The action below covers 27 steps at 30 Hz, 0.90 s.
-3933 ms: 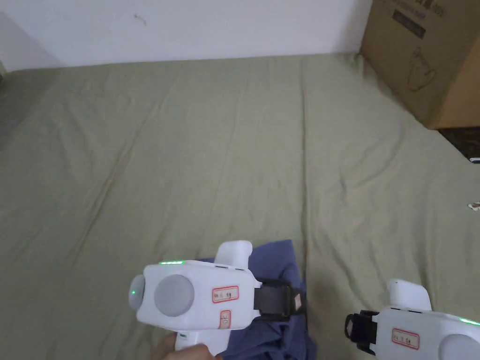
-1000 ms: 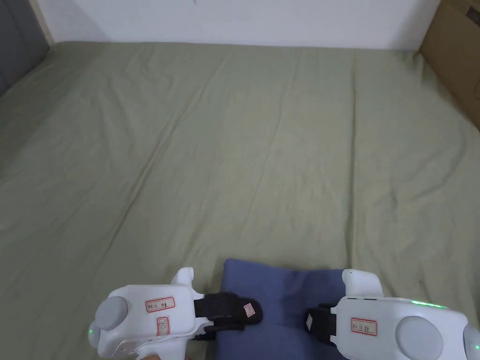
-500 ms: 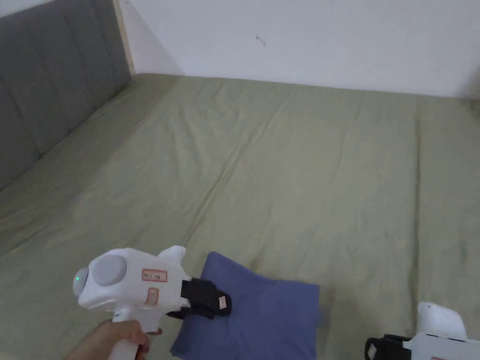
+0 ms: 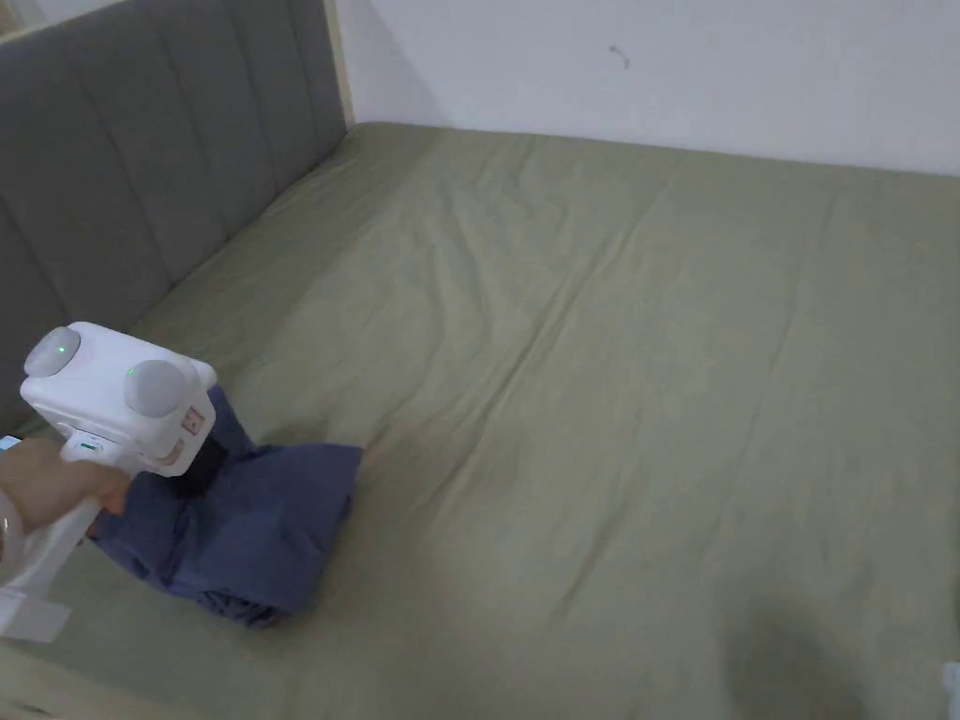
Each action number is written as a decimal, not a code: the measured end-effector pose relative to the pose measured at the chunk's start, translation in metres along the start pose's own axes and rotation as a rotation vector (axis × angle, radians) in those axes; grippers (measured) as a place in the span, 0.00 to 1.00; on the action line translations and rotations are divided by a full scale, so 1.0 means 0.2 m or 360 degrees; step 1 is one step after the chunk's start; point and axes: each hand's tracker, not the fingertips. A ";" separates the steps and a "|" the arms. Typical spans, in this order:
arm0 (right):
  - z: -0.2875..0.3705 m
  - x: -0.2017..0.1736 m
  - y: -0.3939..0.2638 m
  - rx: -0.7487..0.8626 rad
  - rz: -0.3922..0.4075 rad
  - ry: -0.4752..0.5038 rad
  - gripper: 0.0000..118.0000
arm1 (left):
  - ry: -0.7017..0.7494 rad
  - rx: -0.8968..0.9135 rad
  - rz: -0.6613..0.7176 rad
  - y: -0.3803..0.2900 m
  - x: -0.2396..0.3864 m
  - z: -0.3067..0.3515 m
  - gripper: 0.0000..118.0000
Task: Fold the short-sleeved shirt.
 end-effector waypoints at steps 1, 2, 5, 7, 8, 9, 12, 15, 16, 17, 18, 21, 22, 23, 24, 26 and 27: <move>0.00 -0.01 0.00 -0.0007 0.0003 -0.0001 0.00 | 0.0001 0.0008 0.0023 -0.02 0.00 0.02 0.53; -0.01 -0.02 0.01 -0.0011 0.0013 0.0004 0.00 | 0.0001 0.0024 0.0071 -0.03 -0.03 0.01 0.85; -0.01 -0.03 0.01 -0.0010 0.0027 0.0010 0.00 | -0.0101 0.0125 0.0278 -0.06 -0.05 0.08 0.98; 0.00 -0.05 0.01 -0.0012 0.0033 0.0018 0.00 | -0.0142 0.0110 0.0355 -0.07 -0.05 0.11 0.98; 0.00 -0.05 0.01 -0.0012 0.0033 0.0022 0.00 | -0.0146 0.0111 0.0378 -0.07 -0.04 0.12 0.98; 0.01 -0.05 0.01 -0.0012 0.0034 0.0023 0.00 | -0.0135 0.0133 0.0386 -0.09 -0.02 0.15 0.98; 0.01 -0.05 -0.01 -0.0004 0.0042 0.0033 0.00 | -0.0344 0.0242 0.0481 -0.14 0.05 0.24 0.52; 0.04 -0.03 -0.03 0.0000 0.0029 0.0059 0.00 | -0.0689 0.0258 0.0590 -0.20 0.18 0.31 0.00; 0.04 -0.02 -0.03 0.0004 0.0025 0.0061 0.00 | -0.0726 0.0302 0.0598 -0.23 0.24 0.35 0.00; 0.05 -0.02 -0.04 0.0011 0.0021 0.0061 0.00 | -0.0753 0.0316 0.0571 -0.26 0.34 0.43 0.00; 0.05 0.02 -0.05 0.0016 0.0014 0.0062 0.00 | -0.0739 0.0346 0.0525 -0.29 0.41 0.48 0.00; 0.07 0.05 -0.07 0.0039 -0.0010 0.0069 0.00 | -0.0697 0.0514 0.0501 -0.34 0.59 0.62 0.00; 0.07 0.07 -0.08 0.0046 -0.0011 0.0070 0.00 | -0.0710 0.0572 0.0522 -0.37 0.65 0.68 0.00; 0.08 0.07 -0.08 0.0064 0.0000 0.0059 0.00 | -0.0703 0.0604 0.0509 -0.39 0.72 0.74 0.00; 0.10 0.07 -0.08 0.0095 0.0018 0.0042 0.00 | -0.0689 0.0637 0.0488 -0.41 0.78 0.80 0.00; 0.15 0.06 -0.07 0.0165 0.0087 -0.0018 0.00 | -0.0635 0.0769 0.0452 -0.44 0.87 0.90 0.00; 0.19 0.05 -0.06 0.0227 0.0118 -0.0042 0.00 | -0.0622 0.0831 0.0441 -0.47 0.92 0.96 0.00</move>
